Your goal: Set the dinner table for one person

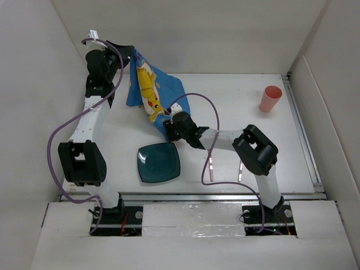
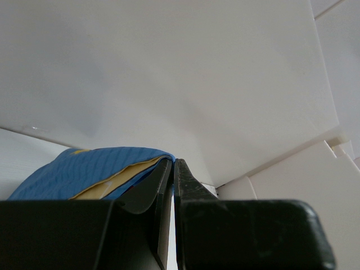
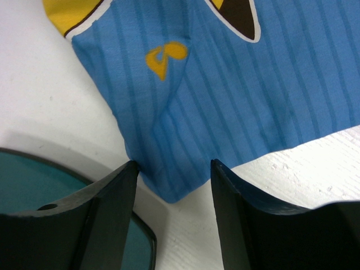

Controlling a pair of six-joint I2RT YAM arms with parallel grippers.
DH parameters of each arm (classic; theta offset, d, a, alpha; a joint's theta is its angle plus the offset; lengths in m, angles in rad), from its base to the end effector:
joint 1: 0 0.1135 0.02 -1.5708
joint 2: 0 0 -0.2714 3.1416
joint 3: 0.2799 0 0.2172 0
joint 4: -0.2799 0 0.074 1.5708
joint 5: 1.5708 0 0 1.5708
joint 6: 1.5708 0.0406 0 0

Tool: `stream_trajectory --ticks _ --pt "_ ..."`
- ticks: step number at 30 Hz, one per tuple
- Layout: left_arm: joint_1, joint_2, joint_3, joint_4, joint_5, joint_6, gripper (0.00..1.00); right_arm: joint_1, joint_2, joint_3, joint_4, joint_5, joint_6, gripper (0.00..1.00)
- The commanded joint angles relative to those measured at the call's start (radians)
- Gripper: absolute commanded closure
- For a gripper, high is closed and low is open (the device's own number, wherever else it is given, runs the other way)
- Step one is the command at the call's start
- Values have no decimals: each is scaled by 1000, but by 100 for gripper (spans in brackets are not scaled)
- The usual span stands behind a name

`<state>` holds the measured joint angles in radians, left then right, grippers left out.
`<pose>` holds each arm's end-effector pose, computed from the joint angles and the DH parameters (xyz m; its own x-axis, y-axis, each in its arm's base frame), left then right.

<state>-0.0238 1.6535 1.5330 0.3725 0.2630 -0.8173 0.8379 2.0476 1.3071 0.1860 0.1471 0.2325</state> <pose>0.3661 -0.0193 0.4467 -0.0298 -0.7037 -0.7099 0.3697 0.6521 -0.6619 0.2962 0.3202 0.1980 -0.4930 -0.2070 -0.8451 -0.5531 0.8243 0.1208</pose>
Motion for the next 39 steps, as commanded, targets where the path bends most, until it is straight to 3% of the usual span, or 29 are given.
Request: stream_trajectory --ticks 1,5,6,8,9,10,14,20,30,39 --pt "5 -64 -8 86 18 -5 100 -5 34 53 23 2 10 46" --pt "15 -72 -19 88 12 -5 100 -5 39 54 35 -26 16 55" --pt "15 -72 -20 88 12 -5 100 -5 34 52 35 -24 18 69" --pt "15 -75 -23 86 5 -2 100 -5 25 47 35 -17 18 78" --pt "15 -78 -25 86 4 0 100 -5 2 44 27 -1 18 94" --pt "15 -78 -27 86 1 1 100 -5 -24 35 8 28 19 99" --pt "28 -92 -20 78 -7 3 100 -5 -203 -42 -28 188 -31 100" --pt "84 -156 -74 143 32 -77 100 -106 -506 10 -282 373 -165 100" --pt "84 -394 -236 218 -7 -102 100 -289 -796 135 -407 402 -283 100" --pt "59 -620 -462 304 -83 -225 100 -428 -824 242 -441 339 -274 100"
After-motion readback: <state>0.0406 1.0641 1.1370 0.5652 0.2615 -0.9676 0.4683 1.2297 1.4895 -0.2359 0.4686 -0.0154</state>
